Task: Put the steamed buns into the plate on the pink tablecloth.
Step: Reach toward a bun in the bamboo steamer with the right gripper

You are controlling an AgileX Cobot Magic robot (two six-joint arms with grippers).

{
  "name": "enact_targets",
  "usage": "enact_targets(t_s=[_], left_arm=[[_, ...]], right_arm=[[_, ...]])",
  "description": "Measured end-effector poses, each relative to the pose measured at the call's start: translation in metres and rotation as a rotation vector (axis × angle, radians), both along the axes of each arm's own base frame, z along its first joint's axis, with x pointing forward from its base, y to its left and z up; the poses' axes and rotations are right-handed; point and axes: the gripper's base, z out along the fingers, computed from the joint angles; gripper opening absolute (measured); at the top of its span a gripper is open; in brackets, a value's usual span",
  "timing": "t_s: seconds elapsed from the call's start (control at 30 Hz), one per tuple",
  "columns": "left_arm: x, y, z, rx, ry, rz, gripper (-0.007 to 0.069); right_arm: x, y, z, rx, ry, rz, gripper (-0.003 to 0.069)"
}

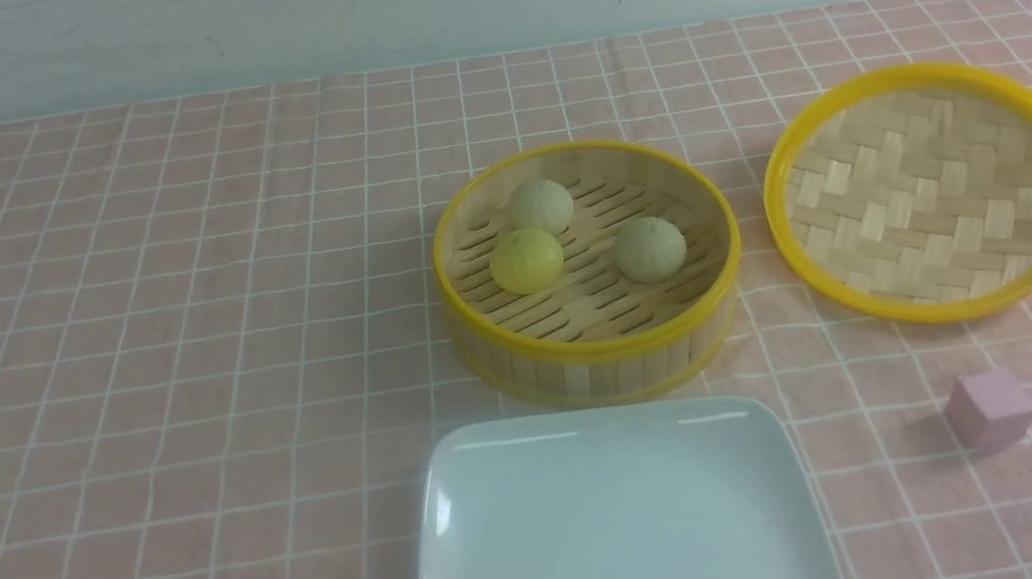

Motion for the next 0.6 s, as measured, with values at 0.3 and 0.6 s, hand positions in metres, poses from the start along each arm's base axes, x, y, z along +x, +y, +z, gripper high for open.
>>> enact_targets(t_s=[0.3,0.6], left_arm=[[0.0000,0.0000,0.0000,0.000,0.000,0.000,0.0239],[-0.0001,-0.0025,0.0000,-0.150,0.005,0.016,0.0239]], right_arm=[[0.0000,0.0000,0.0000,0.000,0.000,0.000,0.0239],[0.0005,0.0014,0.0008,0.060,-0.013,-0.003,0.0239]])
